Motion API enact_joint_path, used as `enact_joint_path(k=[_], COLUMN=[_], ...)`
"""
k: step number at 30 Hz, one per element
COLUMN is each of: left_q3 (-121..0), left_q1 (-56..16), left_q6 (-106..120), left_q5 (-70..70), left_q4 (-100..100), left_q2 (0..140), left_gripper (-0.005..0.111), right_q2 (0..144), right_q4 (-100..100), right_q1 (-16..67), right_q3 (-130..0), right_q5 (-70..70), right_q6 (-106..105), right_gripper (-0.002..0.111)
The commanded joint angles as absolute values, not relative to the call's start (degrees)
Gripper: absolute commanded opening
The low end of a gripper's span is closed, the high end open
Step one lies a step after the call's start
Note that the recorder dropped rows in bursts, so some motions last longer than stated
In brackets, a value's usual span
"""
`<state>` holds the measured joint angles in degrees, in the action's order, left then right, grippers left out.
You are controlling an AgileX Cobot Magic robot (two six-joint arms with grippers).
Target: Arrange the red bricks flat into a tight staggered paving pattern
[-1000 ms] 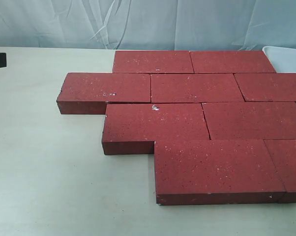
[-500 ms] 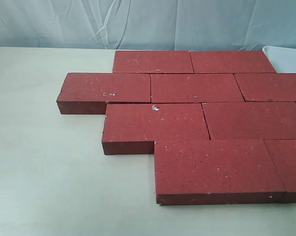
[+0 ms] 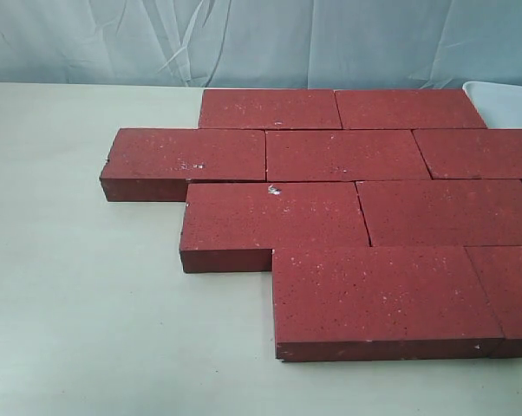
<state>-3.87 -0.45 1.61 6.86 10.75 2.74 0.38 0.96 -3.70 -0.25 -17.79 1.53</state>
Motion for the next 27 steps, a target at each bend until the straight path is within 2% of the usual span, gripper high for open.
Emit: enact_joint_path(k=[1,13,27], left_q3=[-0.3,0.0,0.0], left_q1=[0.0,1.2,1.2], left_q6=[1.6,0.0,0.0], left_q5=[6.8,13.1,13.3], left_q4=[7.7,4.5,3.0], left_q2=[0.0,0.0,0.0], left_gripper=[0.0,0.0,0.0], right_q2=[0.0,0.0,0.0], right_q4=[0.9,0.9,0.8], right_q1=[-3.9,-3.9,-3.9], right_q3=[0.0,0.0,0.0], right_q5=[-17.4,-17.4,-17.4], right_q6=[1.7,1.7,1.7], right_gripper=[-0.001,-0.001,-0.001])
